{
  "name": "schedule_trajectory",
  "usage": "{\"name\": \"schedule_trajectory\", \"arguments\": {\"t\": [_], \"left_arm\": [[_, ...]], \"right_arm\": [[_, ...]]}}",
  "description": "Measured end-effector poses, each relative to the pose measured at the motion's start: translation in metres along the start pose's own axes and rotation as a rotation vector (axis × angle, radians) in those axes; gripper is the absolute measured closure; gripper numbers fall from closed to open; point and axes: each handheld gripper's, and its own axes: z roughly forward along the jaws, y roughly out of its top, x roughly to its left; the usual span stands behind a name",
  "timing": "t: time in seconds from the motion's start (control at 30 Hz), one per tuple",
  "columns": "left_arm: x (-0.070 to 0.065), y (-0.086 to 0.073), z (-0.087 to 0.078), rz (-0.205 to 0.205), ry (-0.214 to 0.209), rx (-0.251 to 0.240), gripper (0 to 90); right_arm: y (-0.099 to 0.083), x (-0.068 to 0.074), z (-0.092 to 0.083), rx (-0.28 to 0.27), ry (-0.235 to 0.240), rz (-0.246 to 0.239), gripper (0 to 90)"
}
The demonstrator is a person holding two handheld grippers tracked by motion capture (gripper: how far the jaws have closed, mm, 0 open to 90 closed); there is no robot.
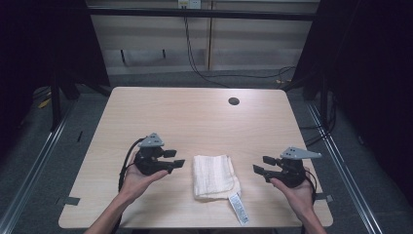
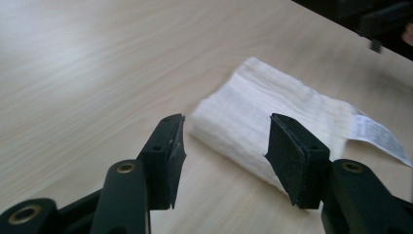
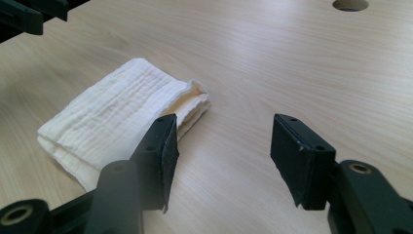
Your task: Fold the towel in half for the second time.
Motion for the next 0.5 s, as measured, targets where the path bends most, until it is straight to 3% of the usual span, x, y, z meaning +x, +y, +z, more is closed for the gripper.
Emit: {"name": "schedule_trajectory", "arguments": {"t": [0.07,0.1,0.17,0.37,0.43,0.5], "left_arm": [[0.007,-0.008,-0.007,-0.04,0.015,0.009,43.8],[0.007,-0.008,-0.007,-0.04,0.015,0.009,43.4],[0.01,-0.016,-0.019,-0.045,0.064,0.026,42.6],[0.009,-0.038,-0.044,-0.022,0.114,0.048,37.6],[0.01,-0.047,-0.05,-0.042,0.117,0.041,35.9],[0.014,-0.057,-0.054,-0.095,0.107,0.032,32.7]], "right_arm": [[-0.003,-0.002,-0.004,-0.005,-0.012,0.002,43.0],[-0.004,-0.004,-0.006,-0.005,-0.014,0.004,42.9],[-0.007,-0.006,-0.01,0.003,-0.032,-0.001,43.0],[-0.023,-0.014,-0.026,-0.001,-0.065,0.015,42.0],[-0.029,-0.017,-0.029,-0.006,-0.075,0.027,41.7],[-0.034,-0.019,-0.03,-0.01,-0.078,0.053,41.1]]}}
